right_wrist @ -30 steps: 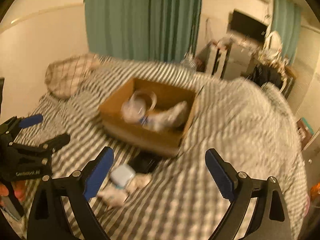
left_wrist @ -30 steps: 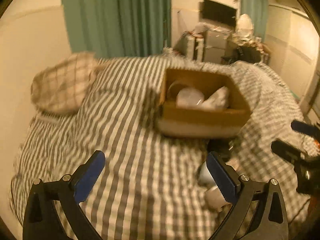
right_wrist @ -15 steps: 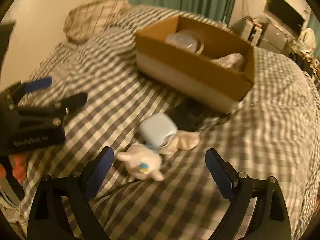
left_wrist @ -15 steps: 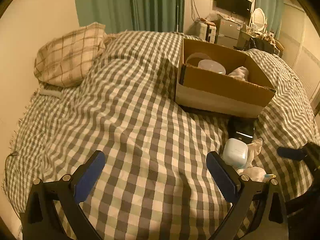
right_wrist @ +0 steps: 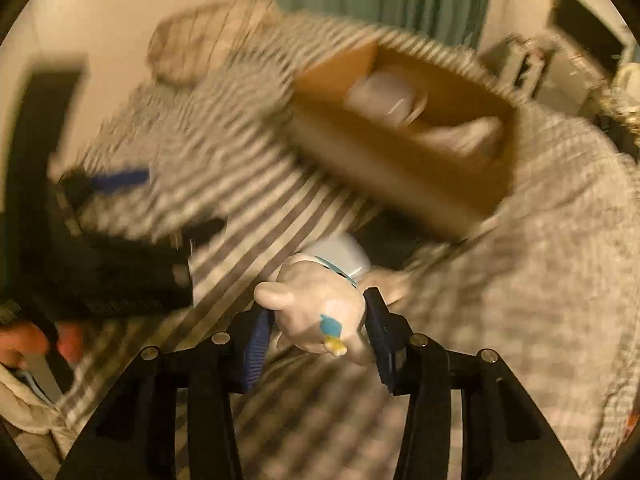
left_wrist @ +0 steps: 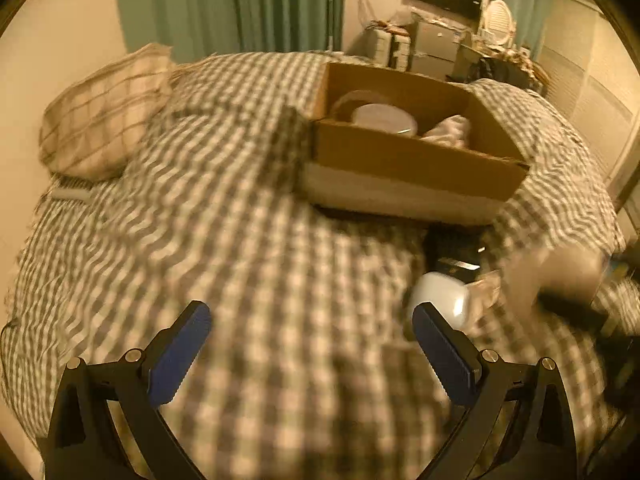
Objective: Organize objects
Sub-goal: 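Grasp the small white square case with the left tool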
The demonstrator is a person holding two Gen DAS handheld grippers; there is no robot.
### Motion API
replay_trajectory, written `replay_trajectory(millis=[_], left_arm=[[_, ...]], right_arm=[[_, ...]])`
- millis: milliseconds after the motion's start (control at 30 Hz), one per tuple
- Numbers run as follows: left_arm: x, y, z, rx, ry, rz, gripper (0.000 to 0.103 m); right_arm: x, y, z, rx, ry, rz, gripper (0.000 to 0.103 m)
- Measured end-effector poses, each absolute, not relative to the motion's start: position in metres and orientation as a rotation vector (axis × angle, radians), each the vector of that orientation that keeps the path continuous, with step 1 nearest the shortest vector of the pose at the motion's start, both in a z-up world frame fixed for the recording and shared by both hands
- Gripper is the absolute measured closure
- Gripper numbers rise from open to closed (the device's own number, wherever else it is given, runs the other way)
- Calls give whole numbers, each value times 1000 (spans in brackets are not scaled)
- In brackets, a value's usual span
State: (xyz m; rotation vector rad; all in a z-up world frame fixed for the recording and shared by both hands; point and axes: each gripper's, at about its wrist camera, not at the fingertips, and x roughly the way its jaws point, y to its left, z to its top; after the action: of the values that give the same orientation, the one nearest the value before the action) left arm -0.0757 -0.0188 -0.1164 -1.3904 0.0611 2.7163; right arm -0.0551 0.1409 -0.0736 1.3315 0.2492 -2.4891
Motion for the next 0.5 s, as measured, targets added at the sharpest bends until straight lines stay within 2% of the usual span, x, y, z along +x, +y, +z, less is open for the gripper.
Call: replay_trajectory(millis=[100, 267, 433, 467, 500], left_arm=[[-87, 7, -125, -1403, 95, 2688, 0], [-96, 35, -150, -1461, 173, 2633, 2], [-98, 54, -166, -1468, 238, 2560, 11], [-100, 57, -168, -1472, 238, 2537, 14], [-101, 60, -171, -1477, 242, 2521, 21]], right_arm=[[-68, 169, -54, 1285, 228, -2629, 59], [-81, 190, -63, 1290, 125, -2680, 59], [-91, 196, -87, 1340, 51, -2621, 60], [-91, 198, -89, 1344, 38, -2613, 60], [-92, 200, -91, 1345, 26, -2608, 60]])
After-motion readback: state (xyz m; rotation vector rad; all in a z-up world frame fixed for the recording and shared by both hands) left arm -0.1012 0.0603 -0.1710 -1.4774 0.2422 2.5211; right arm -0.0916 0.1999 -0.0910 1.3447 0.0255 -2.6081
